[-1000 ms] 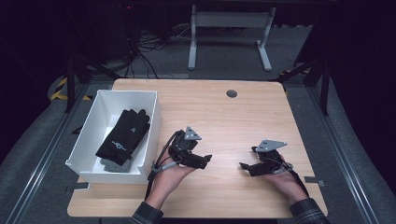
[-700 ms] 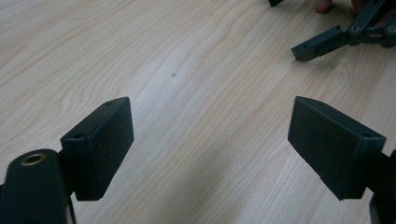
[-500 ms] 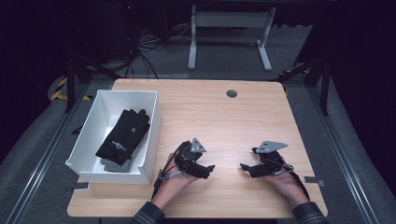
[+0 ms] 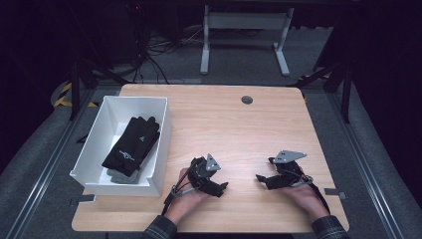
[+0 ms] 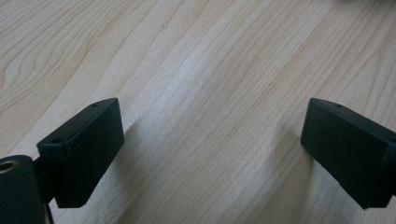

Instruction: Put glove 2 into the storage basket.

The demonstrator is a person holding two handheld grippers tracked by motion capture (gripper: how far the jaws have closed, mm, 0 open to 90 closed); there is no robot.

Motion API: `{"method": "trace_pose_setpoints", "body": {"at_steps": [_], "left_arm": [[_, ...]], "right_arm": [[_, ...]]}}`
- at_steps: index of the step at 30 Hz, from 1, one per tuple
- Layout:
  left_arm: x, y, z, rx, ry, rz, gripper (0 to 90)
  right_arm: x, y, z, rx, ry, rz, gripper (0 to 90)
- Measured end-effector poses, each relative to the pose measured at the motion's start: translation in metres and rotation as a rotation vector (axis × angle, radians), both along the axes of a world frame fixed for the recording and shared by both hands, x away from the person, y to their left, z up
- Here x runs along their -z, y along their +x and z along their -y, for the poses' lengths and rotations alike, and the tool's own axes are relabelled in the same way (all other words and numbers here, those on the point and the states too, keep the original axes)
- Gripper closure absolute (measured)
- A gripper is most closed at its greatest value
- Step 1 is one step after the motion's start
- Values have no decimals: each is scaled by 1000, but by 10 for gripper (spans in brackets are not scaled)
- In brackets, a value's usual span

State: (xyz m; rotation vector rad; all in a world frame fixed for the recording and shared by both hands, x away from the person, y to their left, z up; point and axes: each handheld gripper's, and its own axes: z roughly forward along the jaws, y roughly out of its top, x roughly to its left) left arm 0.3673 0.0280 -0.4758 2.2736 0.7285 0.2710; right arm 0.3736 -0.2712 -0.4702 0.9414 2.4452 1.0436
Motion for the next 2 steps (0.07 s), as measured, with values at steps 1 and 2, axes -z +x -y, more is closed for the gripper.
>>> {"method": "trace_pose_setpoints", "body": {"at_steps": [1, 2], "left_arm": [[0, 0, 0, 0, 0, 0, 63], [0, 0, 0, 0, 0, 1, 61]], "right_arm": [[0, 0, 0, 0, 0, 0, 151], [0, 0, 0, 0, 0, 0, 151]]}}
